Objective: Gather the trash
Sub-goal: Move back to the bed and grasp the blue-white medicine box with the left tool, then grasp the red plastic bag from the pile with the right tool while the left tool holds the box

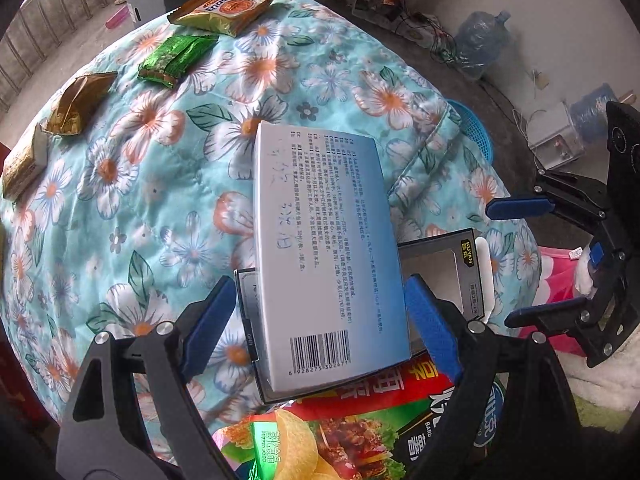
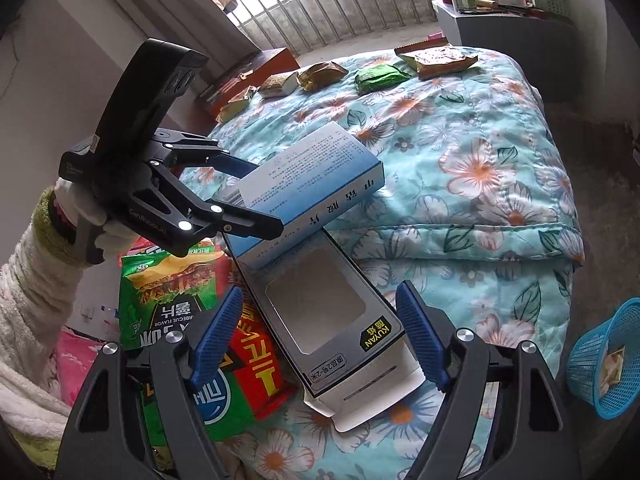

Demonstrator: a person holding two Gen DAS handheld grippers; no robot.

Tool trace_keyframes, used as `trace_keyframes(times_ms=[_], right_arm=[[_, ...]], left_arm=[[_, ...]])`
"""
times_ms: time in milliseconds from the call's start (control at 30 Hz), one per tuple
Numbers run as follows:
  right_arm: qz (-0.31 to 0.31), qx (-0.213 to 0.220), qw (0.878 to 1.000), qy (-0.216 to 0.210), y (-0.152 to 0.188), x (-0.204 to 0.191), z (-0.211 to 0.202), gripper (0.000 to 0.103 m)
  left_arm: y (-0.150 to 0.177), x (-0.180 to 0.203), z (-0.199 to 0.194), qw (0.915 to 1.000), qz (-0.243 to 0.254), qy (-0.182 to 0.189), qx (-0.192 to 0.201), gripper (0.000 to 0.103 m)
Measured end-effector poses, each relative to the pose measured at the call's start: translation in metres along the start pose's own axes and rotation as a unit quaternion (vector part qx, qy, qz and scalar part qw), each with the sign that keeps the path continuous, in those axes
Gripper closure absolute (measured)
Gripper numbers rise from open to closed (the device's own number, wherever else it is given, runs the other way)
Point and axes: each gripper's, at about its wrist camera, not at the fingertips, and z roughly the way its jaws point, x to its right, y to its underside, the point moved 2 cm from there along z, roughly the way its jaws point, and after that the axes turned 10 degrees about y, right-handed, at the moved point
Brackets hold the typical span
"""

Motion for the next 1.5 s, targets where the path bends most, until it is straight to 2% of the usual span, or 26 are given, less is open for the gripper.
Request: trace_keyframes(times_ms=[400,700,900,967,1033,1067,1300,1400,1500], right_arm=[[0.018,0.008,1.0,-0.004,0.004,0.01,-0.005,0.026],[0.026,0.014,1.0,-0.007,0.008,0.008,-0.01,0.026],[0.031,0.017,0.999,-0.008,0.009,0.007,-0.012,0.026],[0.031,0.017,0.999,-0.008,0.011,0.006,-0.013,0.026],[0.031,0.018,0.999,-0.009,0.011,0.006,-0.014,0.026],[0.032,0.019,0.999,-0.009,0.012,0.004,-0.015,0.026],[0.014,0.038,0.999,-0.015,0.016,-0.019,-0.027,0.026],[-0.018,0.057,0.998,-0.008,0.021,-0.043,-0.036,0.026],[-0.046,0.076,0.996,-0.019,0.027,-0.07,-0.045,0.026]], left_arm=[[-0.003,0.002,0.005,0.9994,-0.024,0.025,-0.006,0.021],[-0.004,0.005,0.012,0.9996,-0.029,-0.001,-0.002,0.021],[-0.006,0.006,0.018,0.9991,-0.019,-0.036,0.009,0.021],[-0.006,0.005,0.017,0.999,-0.016,-0.04,0.015,0.025],[-0.004,0.003,0.015,0.9987,-0.014,-0.044,0.022,0.035],[-0.004,0.001,0.013,0.9988,-0.014,-0.04,0.025,0.035],[0.009,-0.017,-0.015,0.9955,-0.053,-0.012,0.077,0.035],[0.021,-0.027,-0.04,0.9897,-0.078,0.001,0.12,0.035],[0.04,-0.036,-0.069,0.9808,-0.101,0.012,0.166,0.035]])
